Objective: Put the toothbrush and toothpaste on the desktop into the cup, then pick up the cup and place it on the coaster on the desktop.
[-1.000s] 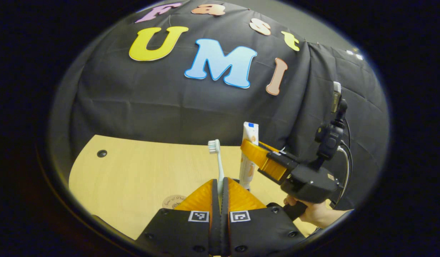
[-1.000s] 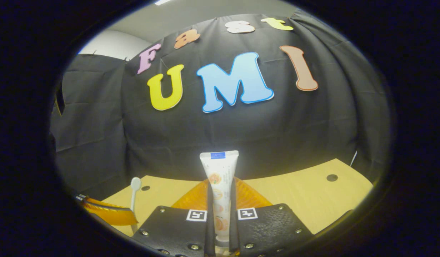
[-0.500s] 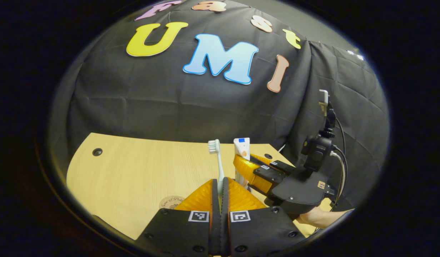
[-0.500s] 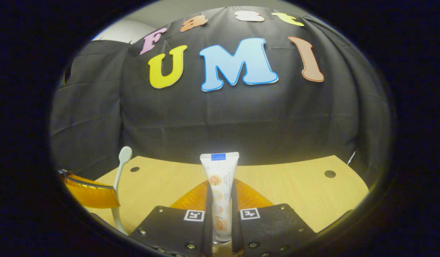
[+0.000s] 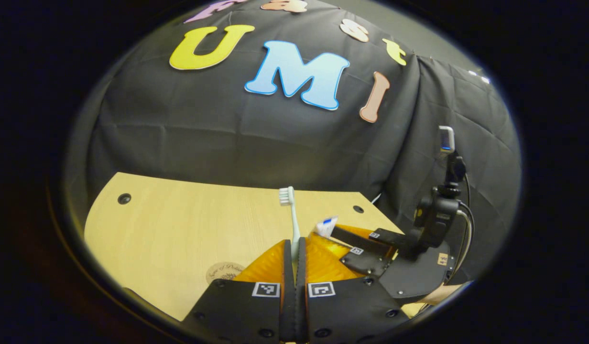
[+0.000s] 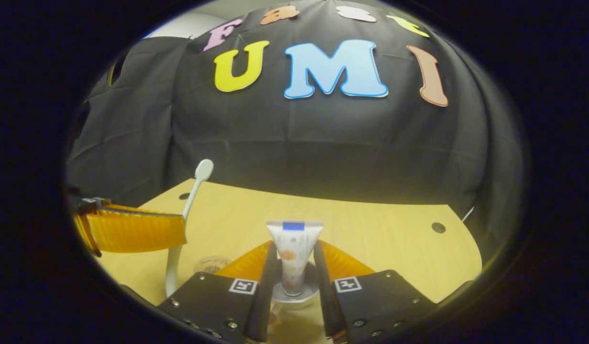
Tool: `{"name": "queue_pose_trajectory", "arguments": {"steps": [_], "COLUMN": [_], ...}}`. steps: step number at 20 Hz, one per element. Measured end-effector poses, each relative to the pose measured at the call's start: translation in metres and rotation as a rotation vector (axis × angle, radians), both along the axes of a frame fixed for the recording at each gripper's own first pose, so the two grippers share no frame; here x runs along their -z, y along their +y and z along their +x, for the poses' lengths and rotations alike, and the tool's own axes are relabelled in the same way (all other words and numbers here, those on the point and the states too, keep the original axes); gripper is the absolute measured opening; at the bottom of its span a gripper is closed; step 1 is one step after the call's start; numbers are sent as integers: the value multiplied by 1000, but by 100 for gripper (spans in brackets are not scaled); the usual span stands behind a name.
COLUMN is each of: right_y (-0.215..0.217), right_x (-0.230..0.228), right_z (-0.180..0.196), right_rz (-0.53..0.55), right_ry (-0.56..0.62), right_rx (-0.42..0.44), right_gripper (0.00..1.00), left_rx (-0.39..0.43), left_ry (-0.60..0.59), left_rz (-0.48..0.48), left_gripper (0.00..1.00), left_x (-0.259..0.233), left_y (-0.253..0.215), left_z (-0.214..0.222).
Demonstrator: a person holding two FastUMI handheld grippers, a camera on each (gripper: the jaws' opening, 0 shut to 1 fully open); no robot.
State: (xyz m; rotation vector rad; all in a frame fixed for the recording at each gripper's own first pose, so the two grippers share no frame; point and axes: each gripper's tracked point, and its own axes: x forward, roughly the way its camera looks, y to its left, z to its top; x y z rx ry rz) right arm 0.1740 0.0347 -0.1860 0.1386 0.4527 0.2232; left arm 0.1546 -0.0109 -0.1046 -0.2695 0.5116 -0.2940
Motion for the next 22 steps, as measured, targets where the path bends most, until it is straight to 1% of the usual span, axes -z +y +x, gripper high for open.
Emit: {"name": "queue_pose_trajectory", "arguments": {"steps": [1, 3, 5, 7, 9, 11, 14, 16, 18, 19, 22], "right_y": [-1, -5, -11, -25, -47, -71, -101, -111, -116, -116, -112], "right_x": [-6, -19, -37, -59, -81, -96, -103, -100, -95, -92, -82], "right_z": [-4, -5, -6, -10, -17, -24, -41, -51, -60, -65, -74], "right_rz": [-9, -10, 22, 71, 104, 107, 98, 87, 84, 83, 84], "right_ry": [-16, -45, -74, -104, -145, -174, -182, -167, -147, -133, -94], "right_rx": [-2, -1, 13, 52, 116, 175, 239, 263, 274, 276, 260], "right_gripper": [57, 62, 78, 78, 78, 78, 77, 78, 77, 79, 79], "left_rx": [0, -3, -3, -1, -7, -9, -7, -19, -53, -73, -116], "left_ry": [-2, -12, -23, -45, -96, -135, -175, -207, -251, -271, -301], "left_rz": [-3, 2, -2, -16, -54, -86, -109, -148, -177, -190, -206], "left_gripper": [7, 7, 8, 7, 7, 7, 7, 7, 7, 7, 7], "left_x": [0, -1, -2, -7, -18, -26, -29, -33, -39, -42, -44], "left_y": [0, 0, 0, -4, -7, -10, -13, -14, -13, -11, -12], "left_z": [2, 6, 9, 15, 25, 32, 34, 38, 41, 42, 46]}}
